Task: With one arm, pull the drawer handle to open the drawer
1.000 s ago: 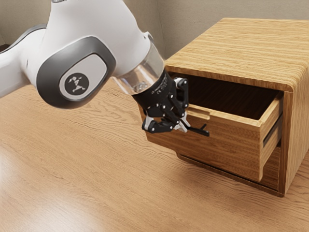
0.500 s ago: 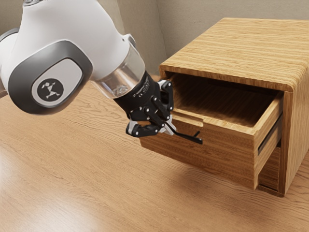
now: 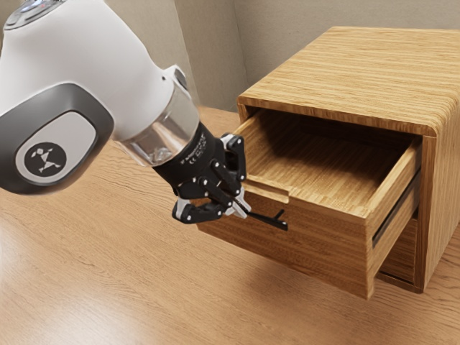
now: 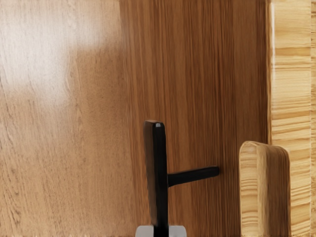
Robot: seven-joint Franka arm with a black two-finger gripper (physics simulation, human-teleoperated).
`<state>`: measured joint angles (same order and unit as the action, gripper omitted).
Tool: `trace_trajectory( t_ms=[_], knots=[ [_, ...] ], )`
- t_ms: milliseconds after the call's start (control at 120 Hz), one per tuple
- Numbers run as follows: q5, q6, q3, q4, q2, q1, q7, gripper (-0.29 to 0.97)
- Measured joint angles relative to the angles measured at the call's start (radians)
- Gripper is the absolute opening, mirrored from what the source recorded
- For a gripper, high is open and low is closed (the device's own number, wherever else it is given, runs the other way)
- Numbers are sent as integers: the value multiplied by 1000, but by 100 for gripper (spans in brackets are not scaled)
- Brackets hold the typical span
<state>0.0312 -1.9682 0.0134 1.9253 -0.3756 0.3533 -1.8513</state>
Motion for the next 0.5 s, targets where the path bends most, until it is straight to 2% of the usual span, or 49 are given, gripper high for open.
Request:
trace_trajectory(
  t_ms=[500],
  knots=[
    [-2, -15, -23, 112, -123, -1, -26, -11]
  ],
)
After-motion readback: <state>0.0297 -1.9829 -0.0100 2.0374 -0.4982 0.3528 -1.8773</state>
